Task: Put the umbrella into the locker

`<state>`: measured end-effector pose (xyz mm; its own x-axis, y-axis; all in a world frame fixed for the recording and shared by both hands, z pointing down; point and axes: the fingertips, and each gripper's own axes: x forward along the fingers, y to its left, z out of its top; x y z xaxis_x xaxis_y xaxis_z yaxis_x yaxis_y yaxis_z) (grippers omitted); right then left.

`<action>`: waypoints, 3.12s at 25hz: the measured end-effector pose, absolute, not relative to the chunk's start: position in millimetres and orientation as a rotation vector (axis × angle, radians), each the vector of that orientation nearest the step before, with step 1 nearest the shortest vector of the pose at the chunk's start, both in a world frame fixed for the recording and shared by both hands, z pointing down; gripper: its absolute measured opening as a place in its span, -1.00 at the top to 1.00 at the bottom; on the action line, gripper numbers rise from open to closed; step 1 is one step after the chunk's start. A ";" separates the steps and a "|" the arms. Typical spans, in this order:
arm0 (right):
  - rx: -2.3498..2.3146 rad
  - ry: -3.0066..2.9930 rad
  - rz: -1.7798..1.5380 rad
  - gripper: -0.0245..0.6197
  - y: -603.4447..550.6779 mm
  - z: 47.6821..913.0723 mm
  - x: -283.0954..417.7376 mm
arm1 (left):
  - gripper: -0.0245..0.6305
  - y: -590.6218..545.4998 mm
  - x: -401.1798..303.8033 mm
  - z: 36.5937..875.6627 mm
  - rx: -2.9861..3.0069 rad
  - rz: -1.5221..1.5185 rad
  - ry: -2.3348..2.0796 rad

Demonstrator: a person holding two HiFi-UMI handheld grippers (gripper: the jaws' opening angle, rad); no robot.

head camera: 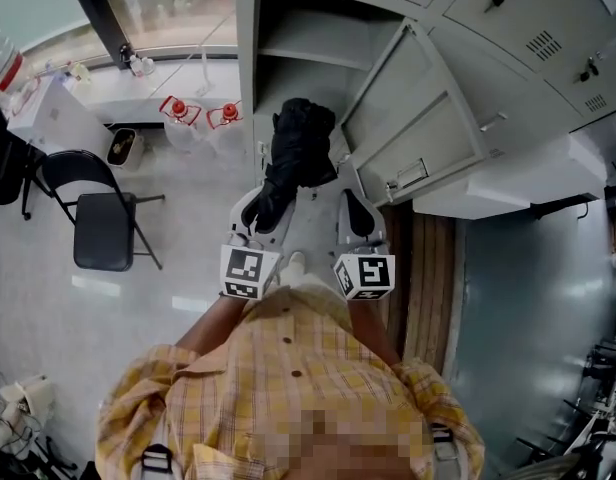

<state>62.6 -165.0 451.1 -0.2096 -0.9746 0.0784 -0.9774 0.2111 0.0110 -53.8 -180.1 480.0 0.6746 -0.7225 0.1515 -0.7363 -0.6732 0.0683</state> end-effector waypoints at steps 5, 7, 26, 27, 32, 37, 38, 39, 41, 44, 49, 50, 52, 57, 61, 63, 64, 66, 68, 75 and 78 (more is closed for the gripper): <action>1.904 -2.464 0.087 0.93 -178.7 455.9 66.2 | 0.33 -193.2 -44.0 488.7 2.730 0.200 -1.234; 1.882 -2.499 0.071 0.93 -183.1 453.2 66.4 | 0.33 -197.8 -43.1 492.2 2.714 0.208 -1.254; 1.759 -2.586 0.108 0.93 -223.8 479.8 82.2 | 0.33 -256.7 -15.4 548.9 2.518 0.338 -1.285; 1.757 -2.588 0.114 0.93 -224.2 480.8 82.6 | 0.33 -259.0 -14.3 553.0 2.512 0.349 -1.280; 1.750 -2.598 0.103 0.93 -231.4 479.9 83.5 | 0.33 -278.9 -4.6 558.5 2.490 0.357 -1.270; 1.726 -2.613 0.091 0.93 -237.8 481.3 81.6 | 0.33 -293.8 6.8 573.1 2.458 0.365 -1.243; 1.723 -2.616 0.091 0.93 -239.0 481.6 81.7 | 0.33 -297.2 9.4 575.8 2.454 0.365 -1.241; 1.719 -2.618 0.093 0.93 -240.3 482.0 81.9 | 0.33 -300.5 12.4 577.9 2.453 0.369 -1.237; 1.710 -2.621 0.093 0.93 -242.8 482.9 81.9 | 0.33 -307.4 17.9 581.0 2.448 0.385 -1.226; 1.702 -2.615 0.080 0.93 -246.8 483.8 82.1 | 0.33 -320.2 22.9 588.0 2.417 0.391 -1.219; 1.696 -2.599 0.067 0.93 -249.1 486.8 85.1 | 0.33 -346.2 24.5 602.3 2.376 0.431 -1.224; 1.694 -2.598 0.068 0.93 -249.6 487.5 86.2 | 0.33 -351.7 24.6 603.0 2.369 0.436 -1.228; 1.687 -2.597 0.065 0.93 -252.8 488.6 87.8 | 0.33 -363.9 25.7 602.4 2.353 0.437 -1.240; 1.654 -2.612 0.052 0.93 -259.1 489.2 86.0 | 0.33 -385.6 32.6 600.1 2.335 0.440 -1.275; 1.645 -2.623 0.044 0.93 -261.5 487.7 86.1 | 0.33 -398.7 42.6 596.3 2.342 0.439 -1.280; 1.626 -2.631 0.040 0.93 -261.4 487.2 83.2 | 0.33 -405.7 45.9 595.8 2.331 0.438 -1.289; 1.615 -2.635 0.039 0.93 -261.1 487.1 81.4 | 0.33 -409.6 47.0 595.8 2.324 0.438 -1.296; 1.598 -2.642 0.036 0.93 -260.1 488.6 79.1 | 0.33 -417.9 48.6 594.7 2.307 0.429 -1.308; 1.589 -2.649 0.034 0.93 -259.3 490.0 77.9 | 0.33 -426.1 50.4 591.9 2.298 0.420 -1.314; 1.586 -2.657 0.013 0.93 -258.2 484.4 76.4 | 0.33 -453.1 56.3 587.2 2.303 0.414 -1.353; 1.589 -2.659 -0.007 0.93 -256.7 480.9 75.7 | 0.33 -460.2 61.0 586.7 2.320 0.420 -1.363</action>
<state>75.7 -256.7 480.9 -0.4732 -0.8803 0.0351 -0.8801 0.4741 0.0263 61.0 -460.2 586.7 0.4750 -0.7535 0.4546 -0.8787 -0.4343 0.1983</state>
